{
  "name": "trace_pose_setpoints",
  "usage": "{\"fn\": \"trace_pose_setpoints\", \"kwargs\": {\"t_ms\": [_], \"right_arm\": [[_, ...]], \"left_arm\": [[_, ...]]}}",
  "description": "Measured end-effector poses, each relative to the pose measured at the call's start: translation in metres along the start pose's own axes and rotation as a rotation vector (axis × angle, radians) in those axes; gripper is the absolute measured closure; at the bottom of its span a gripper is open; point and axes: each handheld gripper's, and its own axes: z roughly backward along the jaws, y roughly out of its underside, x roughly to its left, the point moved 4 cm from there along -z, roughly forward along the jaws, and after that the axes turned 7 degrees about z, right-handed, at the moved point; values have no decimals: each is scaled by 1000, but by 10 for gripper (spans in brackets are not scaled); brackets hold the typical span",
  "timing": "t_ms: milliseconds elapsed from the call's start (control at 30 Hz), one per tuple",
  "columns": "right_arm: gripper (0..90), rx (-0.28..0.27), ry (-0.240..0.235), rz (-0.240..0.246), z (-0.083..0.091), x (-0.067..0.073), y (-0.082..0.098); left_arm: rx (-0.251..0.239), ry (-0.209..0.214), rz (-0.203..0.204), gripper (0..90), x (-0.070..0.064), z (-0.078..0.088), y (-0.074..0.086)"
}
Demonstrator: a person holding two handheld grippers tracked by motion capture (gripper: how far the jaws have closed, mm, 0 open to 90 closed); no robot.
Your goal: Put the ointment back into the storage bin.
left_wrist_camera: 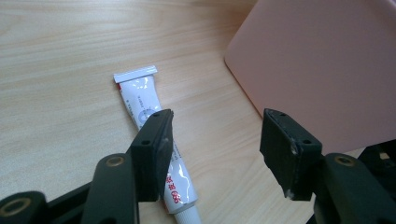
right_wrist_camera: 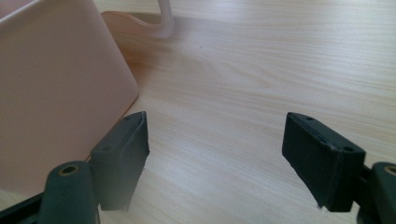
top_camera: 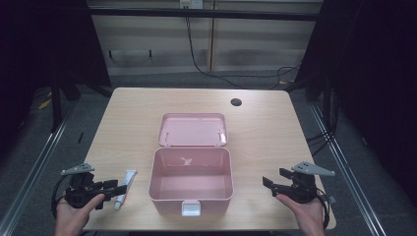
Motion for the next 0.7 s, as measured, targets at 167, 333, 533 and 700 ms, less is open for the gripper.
{"fn": "trace_pose_setpoints", "kwargs": {"t_ms": [167,333,533,700], "right_arm": [[332,-9,14,-4,7,-2,3],[373,-25,-21,29,20,2,10],[374,-68,-69,13,25,8,1],[372,-38,-100,-11,22,9,3]], "left_arm": [[11,-34,-20,447,-3,-2,1],[37,-74,-38,457,-5,-3,1],[54,-11,-65,483,-19,4,-2],[101,-58,-45,501,-19,5,-6]]}}
